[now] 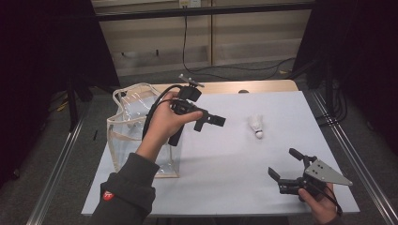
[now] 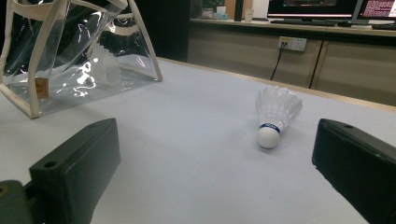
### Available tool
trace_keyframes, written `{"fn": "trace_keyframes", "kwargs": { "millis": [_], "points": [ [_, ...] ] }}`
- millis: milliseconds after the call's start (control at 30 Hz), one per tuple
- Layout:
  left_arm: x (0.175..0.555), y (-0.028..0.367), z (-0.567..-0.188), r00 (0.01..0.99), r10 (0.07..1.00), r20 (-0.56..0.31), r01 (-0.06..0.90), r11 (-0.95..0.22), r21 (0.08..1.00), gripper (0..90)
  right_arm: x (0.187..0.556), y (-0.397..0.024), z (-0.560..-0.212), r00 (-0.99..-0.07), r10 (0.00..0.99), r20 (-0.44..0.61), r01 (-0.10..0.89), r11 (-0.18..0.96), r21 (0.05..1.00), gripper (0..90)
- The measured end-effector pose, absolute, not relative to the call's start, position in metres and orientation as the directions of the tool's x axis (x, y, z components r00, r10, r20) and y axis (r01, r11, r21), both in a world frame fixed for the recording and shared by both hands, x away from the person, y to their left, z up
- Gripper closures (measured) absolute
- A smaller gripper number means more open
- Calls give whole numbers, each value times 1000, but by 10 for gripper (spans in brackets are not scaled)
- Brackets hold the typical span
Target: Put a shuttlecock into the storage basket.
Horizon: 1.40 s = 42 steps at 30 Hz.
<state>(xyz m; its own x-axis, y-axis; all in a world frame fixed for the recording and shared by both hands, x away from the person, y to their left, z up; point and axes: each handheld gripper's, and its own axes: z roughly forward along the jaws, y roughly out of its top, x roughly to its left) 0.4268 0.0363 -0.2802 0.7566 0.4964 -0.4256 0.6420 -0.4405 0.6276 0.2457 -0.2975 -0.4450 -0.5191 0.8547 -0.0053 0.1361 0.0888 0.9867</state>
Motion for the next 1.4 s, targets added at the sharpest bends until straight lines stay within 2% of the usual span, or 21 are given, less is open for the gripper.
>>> {"fn": "trace_keyframes", "kwargs": {
  "millis": [1400],
  "points": [
    [411, -4, -332, 753, 542, -374, 640, -470, 607, 42, 245, -298, -445, -519, 854, -11, 131, 92, 987, 10]
  ]
}}
